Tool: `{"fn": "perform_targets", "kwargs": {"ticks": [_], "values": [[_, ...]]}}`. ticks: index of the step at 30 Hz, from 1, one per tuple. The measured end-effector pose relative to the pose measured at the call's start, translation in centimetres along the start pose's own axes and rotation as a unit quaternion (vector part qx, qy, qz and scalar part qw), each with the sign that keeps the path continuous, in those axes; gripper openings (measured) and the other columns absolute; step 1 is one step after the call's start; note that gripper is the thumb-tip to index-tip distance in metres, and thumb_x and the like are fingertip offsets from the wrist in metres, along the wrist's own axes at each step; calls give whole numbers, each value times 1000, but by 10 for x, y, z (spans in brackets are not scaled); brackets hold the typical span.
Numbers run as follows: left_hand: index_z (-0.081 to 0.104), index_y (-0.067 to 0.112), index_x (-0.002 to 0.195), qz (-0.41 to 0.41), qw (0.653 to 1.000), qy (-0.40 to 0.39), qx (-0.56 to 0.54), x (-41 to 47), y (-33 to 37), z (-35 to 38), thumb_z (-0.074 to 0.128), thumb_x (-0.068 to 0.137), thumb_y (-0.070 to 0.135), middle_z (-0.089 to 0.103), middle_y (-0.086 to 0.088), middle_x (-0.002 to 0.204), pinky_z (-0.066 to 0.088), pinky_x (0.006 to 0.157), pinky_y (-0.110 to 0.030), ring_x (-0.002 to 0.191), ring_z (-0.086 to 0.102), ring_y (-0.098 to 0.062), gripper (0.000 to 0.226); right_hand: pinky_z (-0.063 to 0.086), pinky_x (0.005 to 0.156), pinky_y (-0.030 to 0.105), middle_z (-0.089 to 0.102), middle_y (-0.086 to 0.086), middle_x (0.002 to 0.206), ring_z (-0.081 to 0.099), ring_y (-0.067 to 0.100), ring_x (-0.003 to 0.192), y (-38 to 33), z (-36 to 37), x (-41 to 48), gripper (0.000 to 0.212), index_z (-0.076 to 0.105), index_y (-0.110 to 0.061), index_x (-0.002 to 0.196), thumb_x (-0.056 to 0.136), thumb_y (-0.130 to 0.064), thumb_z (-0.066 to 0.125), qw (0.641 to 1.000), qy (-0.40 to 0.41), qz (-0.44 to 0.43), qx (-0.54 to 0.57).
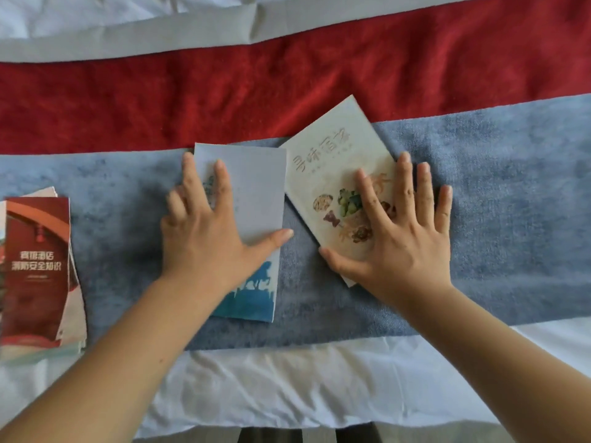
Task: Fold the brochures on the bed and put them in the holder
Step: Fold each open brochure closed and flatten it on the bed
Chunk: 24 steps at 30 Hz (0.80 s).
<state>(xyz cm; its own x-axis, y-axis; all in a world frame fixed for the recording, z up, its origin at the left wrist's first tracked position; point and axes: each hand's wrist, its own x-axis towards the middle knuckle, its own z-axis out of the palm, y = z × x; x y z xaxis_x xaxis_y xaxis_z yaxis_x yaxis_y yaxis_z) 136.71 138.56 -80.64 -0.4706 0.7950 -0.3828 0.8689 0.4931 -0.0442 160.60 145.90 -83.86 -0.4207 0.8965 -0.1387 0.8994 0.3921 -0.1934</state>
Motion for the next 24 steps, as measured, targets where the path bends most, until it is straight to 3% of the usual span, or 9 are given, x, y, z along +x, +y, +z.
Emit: {"fn": "perform_targets", "kwargs": {"ticks": [3,7,10,15,20,24], "values": [[2,26,162,23,999,5,-29,-24,21,8,23,65,104,-22,-15,168,38,108,-63,153,5,-47,126,1,125,64,-9,16,172,-7,39,158,-7,1,0,118,6,-41,164,68,-100,40,998,-3,55,4],[-1,33,162,66,997,-6,-46,-54,47,20,32,70,98,-15,-14,170,34,112,-62,156,-8,-44,118,2,125,63,-11,17,171,-9,40,158,-13,1,-5,113,3,-42,164,72,-95,40,997,-11,72,14],[-5,31,162,53,998,-27,-36,-65,58,24,36,71,96,-17,-14,170,29,115,-62,156,-13,-43,119,7,125,60,-10,17,172,-5,41,158,-13,-3,-8,107,3,-45,163,74,-92,41,997,-22,65,16],[-1,33,161,18,998,-41,-50,-64,57,22,38,73,90,-18,-11,170,31,112,-61,156,-13,-40,111,27,111,56,5,12,172,22,39,147,-8,-17,-3,95,22,-45,160,79,-83,56,996,-30,74,44],[-15,31,160,2,997,-54,-51,-66,55,26,19,82,87,-29,-11,167,23,114,-62,154,-24,-37,102,46,95,45,29,-1,161,43,37,127,-1,-38,10,76,43,-47,148,81,-63,75,995,-28,77,64],[-13,37,161,1,991,-56,-119,-67,48,30,27,91,77,-35,-3,165,13,118,-64,152,-33,-30,89,44,80,39,40,6,148,58,38,114,12,-47,15,79,38,-39,151,85,-39,80,989,-44,97,99]]}}
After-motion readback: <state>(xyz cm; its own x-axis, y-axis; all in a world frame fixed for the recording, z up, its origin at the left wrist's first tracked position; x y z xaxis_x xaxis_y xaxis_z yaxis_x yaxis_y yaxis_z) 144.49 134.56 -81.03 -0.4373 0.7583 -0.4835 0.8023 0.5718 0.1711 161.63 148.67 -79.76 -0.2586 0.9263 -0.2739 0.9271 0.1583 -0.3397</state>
